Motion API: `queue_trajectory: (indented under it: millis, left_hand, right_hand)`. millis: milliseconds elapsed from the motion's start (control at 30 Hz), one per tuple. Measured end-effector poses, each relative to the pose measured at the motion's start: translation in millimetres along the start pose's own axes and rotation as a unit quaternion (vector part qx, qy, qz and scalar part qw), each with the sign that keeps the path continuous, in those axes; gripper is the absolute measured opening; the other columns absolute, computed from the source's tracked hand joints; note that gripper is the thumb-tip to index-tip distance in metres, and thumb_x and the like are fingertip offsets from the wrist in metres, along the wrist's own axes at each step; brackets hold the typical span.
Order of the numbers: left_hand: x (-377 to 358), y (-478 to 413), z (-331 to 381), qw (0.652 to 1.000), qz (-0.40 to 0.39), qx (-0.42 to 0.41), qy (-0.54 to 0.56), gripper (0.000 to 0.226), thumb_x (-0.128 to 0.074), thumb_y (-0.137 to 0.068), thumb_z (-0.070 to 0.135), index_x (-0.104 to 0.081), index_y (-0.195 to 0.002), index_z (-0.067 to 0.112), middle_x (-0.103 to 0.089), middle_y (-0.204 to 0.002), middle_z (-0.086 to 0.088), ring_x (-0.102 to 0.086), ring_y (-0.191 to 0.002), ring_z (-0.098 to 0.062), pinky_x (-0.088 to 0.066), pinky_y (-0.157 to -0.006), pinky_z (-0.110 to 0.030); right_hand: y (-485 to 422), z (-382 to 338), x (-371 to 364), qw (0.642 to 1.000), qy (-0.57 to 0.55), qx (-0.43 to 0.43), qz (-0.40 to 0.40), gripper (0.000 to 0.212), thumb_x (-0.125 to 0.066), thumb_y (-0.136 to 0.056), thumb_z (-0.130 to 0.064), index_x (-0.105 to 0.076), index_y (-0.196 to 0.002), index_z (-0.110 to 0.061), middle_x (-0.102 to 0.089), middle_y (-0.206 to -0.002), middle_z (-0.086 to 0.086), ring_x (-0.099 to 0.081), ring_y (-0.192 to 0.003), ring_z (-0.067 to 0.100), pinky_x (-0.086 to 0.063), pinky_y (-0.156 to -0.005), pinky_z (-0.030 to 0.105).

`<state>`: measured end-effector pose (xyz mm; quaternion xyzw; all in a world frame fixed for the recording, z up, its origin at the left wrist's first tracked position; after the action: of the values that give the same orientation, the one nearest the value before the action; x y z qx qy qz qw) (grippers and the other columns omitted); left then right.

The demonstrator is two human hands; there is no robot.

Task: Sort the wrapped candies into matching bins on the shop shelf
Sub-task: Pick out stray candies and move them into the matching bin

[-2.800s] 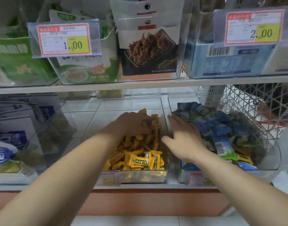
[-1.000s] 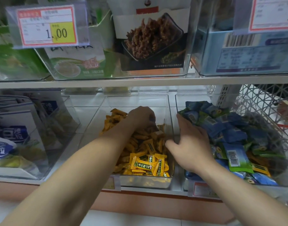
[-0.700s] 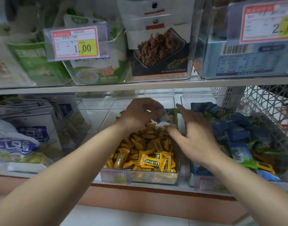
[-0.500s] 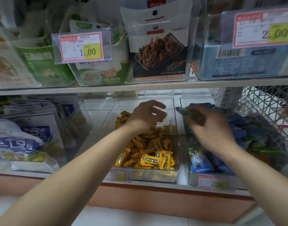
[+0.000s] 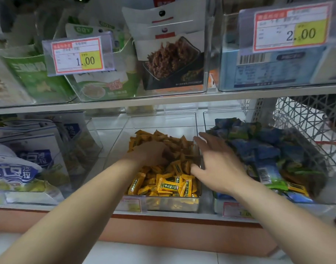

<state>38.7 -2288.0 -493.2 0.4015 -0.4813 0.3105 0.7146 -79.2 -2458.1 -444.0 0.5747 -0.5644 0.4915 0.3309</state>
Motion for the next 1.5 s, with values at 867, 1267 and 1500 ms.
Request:
queue_trajectory:
  millis: [867, 1267, 1500]
  left_hand:
    - [61.0, 37.5, -28.7, 0.909, 0.218, 0.009, 0.355, 0.007, -0.07, -0.09, 0.035, -0.073, -0.088, 0.029, -0.074, -0.084, 0.014, -0.069, -0.08, -0.002, -0.048, -0.076, -0.025]
    - [52.7, 39.7, 56.6, 0.901, 0.225, -0.044, 0.369, 0.019, -0.065, -0.095, 0.03, -0.071, -0.109, 0.019, -0.074, -0.103, 0.006, -0.069, -0.097, -0.012, -0.054, -0.082, -0.026]
    - [14.1, 5.7, 53.6, 0.987, 0.091, -0.014, 0.131, 0.027, -0.057, -0.098, 0.036, -0.065, -0.12, 0.023, -0.065, -0.122, 0.003, -0.058, -0.114, -0.018, -0.047, -0.094, -0.032]
  right_hand:
    - [-1.6, 1.4, 0.8, 0.999, -0.017, 0.015, 0.036, 0.078, -0.045, -0.08, -0.059, -0.031, -0.15, -0.027, -0.032, -0.153, -0.003, -0.027, -0.142, 0.021, -0.031, -0.114, 0.043]
    - [2.2, 30.5, 48.8, 0.953, -0.232, -0.036, 0.19, 0.029, -0.059, -0.097, -0.036, -0.062, -0.126, -0.037, -0.072, -0.111, -0.008, -0.068, -0.095, 0.016, -0.055, -0.078, 0.035]
    - [8.7, 76.4, 47.0, 0.976, 0.056, -0.179, 0.111, 0.052, -0.041, -0.095, -0.055, -0.049, -0.143, -0.036, -0.038, -0.154, -0.001, -0.03, -0.14, 0.032, -0.029, -0.11, 0.05]
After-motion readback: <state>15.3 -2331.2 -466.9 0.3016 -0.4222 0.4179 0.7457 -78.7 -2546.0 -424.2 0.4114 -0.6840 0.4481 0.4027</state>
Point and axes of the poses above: each hand's wrist, its own y-axis away from the middle knuckle, its own x-axis out of the back of the hand, z = x × y, the point moved 6 cm from there along -y, towards the middle knuckle
